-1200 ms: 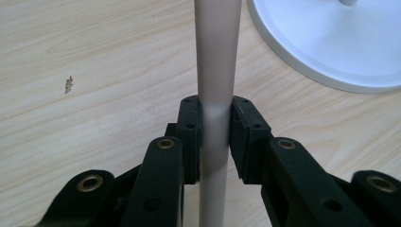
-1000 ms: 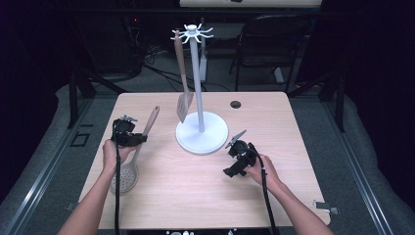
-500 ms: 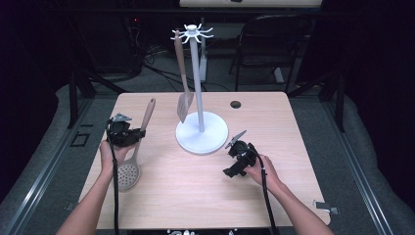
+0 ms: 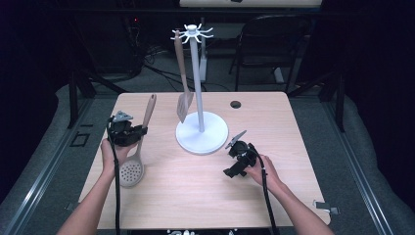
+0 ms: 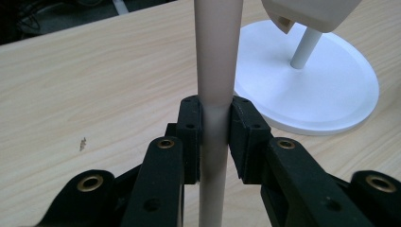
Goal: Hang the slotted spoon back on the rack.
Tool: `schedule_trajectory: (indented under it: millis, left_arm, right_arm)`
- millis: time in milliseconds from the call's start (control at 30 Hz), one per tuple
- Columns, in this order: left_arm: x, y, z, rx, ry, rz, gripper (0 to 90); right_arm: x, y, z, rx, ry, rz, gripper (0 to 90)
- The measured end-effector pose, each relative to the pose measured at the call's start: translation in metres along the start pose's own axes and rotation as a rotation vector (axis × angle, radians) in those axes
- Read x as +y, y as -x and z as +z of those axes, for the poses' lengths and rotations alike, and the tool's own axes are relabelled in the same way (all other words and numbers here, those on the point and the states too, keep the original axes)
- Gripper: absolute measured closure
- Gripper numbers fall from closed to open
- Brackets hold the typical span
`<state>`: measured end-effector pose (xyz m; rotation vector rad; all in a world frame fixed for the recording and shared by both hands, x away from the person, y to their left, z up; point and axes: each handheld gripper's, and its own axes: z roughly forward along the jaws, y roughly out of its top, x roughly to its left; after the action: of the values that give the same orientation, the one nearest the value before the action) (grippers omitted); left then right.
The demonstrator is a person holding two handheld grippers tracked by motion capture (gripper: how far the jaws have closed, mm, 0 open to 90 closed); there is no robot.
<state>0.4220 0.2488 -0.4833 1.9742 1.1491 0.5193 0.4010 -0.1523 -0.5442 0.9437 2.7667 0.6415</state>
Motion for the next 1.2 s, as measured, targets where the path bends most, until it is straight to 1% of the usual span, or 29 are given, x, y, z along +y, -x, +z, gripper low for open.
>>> schedule_trajectory:
  millis: [133,233,300,433,467,500,533,633,733,800,867,900,933,967,1033,1133,1200]
  left_arm:
    - [0.002,0.002,-0.003,-0.009,0.03,0.003,75.2]
    - [0.004,0.002,-0.006,-0.019,0.057,0.0,75.2]
    - [0.005,0.003,-0.008,-0.021,0.071,0.005,75.2]
    - [0.007,0.007,-0.011,-0.023,0.089,0.014,75.2]
    - [0.008,0.008,-0.012,-0.024,0.095,0.018,75.2]
    - [0.008,0.008,-0.012,-0.024,0.095,0.018,75.2]
    - [0.009,0.01,-0.013,-0.023,0.111,0.019,75.2]
    - [0.011,0.012,-0.015,-0.024,0.121,0.027,75.2]
    - [0.013,0.013,-0.016,-0.027,0.133,0.027,75.2]
    - [0.014,0.014,-0.018,-0.029,0.145,0.028,75.2]
    - [0.015,0.014,-0.019,-0.03,0.148,0.028,75.2]
    - [0.015,0.015,-0.02,-0.028,0.156,0.028,75.3]
    - [0.016,0.016,-0.022,-0.029,0.162,0.028,75.2]
    - [0.017,0.016,-0.023,-0.03,0.168,0.026,75.2]
    - [0.018,0.017,-0.025,-0.033,0.172,0.033,75.3]
    - [0.019,0.019,-0.028,-0.045,0.207,0.03,75.2]
    - [0.021,0.02,-0.03,-0.05,0.215,0.03,75.2]
  right_arm:
    - [0.0,0.0,0.0,-0.005,0.004,0.007,5.1]
    - [0.0,0.0,0.0,-0.006,-0.002,0.003,5.1]
    - [0.0,0.0,0.0,-0.008,-0.005,0.0,5.2]
    - [-0.001,0.0,0.001,-0.004,-0.004,0.003,5.2]
    - [0.0,0.0,0.0,-0.005,-0.014,-0.007,5.2]
    - [0.0,0.0,0.0,-0.005,-0.014,-0.007,5.2]
    - [0.0,0.0,0.0,-0.006,-0.009,-0.006,5.3]
    - [0.0,0.0,0.0,-0.007,-0.01,-0.005,5.3]
    - [-0.001,0.0,0.0,-0.011,-0.012,-0.004,5.4]
    - [-0.001,-0.001,0.0,-0.008,0.001,0.009,5.4]
    - [-0.001,0.0,0.0,-0.01,-0.009,0.0,5.4]
    - [-0.001,0.0,-0.001,-0.01,-0.011,0.001,5.4]
    - [-0.001,-0.001,0.0,-0.011,-0.001,0.008,5.4]
    - [-0.001,-0.001,-0.001,-0.01,-0.012,-0.002,5.4]
    - [-0.001,-0.001,-0.001,-0.012,-0.009,0.002,5.4]
    - [-0.001,-0.001,-0.001,-0.011,-0.01,0.003,5.5]
    - [-0.001,-0.001,0.0,-0.009,-0.002,0.01,5.5]
